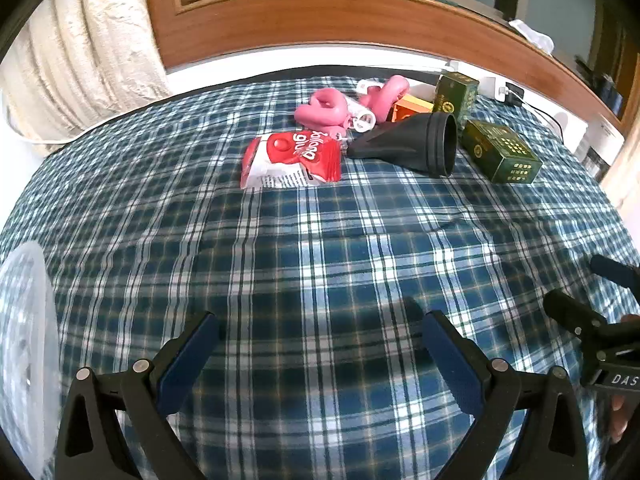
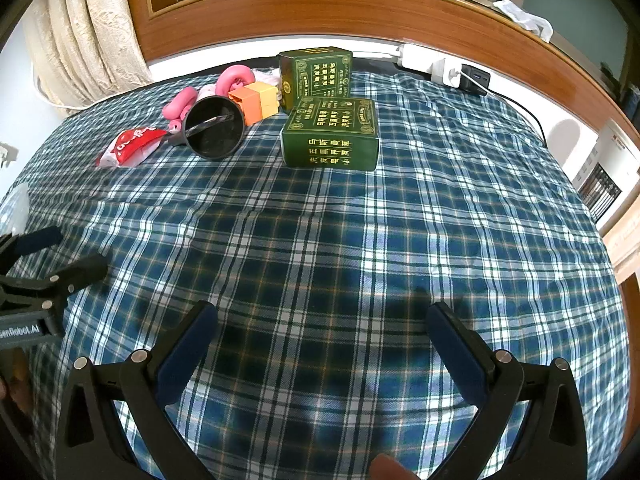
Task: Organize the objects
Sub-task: 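Grasp the red Balloon glue packet with the left gripper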
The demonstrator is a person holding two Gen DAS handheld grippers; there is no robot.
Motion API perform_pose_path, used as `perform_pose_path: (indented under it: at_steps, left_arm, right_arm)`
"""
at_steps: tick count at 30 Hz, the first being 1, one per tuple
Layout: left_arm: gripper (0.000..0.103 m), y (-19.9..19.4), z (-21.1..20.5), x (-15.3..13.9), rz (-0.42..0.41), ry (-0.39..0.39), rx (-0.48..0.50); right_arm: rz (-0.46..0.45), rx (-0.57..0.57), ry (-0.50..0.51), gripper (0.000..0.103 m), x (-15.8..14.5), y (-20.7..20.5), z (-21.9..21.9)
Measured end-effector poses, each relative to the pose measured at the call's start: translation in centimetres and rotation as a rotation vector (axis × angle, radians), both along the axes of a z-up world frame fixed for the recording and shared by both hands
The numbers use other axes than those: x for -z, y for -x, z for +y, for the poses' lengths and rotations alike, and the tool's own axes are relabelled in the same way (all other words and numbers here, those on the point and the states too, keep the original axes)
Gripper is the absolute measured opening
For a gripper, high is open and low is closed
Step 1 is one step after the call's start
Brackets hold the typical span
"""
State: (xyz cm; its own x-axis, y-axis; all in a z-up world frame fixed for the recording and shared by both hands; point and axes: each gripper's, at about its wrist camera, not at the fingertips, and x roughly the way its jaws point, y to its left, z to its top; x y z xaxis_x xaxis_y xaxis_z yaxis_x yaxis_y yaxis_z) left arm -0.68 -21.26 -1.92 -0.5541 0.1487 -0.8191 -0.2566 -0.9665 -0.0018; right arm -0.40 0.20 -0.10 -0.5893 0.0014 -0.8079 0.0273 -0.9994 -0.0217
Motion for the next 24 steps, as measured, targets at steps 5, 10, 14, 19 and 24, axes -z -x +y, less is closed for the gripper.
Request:
perform_pose_path:
  at_steps: [5,10,14,19,24]
  left_arm:
    - [0.103,1.4,-0.5,-0.1,-0.036,0.000,0.004]
    - [0.103,4.2,-1.5,-0.6,-0.040,-0.012,-0.026]
    - [0.103,6.1,-1.6,-1.3,-0.004,-0.003,-0.035]
    - [0.103,8.4,-1.0,-1.5,0.023,0.022,-0.009]
    - [0.092,10.3,-1.1,-0.5,-0.003,0.005,0.017]
  right_arm:
    - [0.000,-0.007,0.000,0.103,0.0,0.0,-0.2]
    - [0.000,-0.006,0.000,0.103,0.0,0.0,-0.2]
    - [0.000,-0.009,-0.001,0.103,0.0,0.1,-0.2]
    - [0.001,-0.009,-0.001,0.103,0.0,0.0,-0.2]
    - [0.001,-0.021,0.000,0.103,0.0,0.5,-0.1]
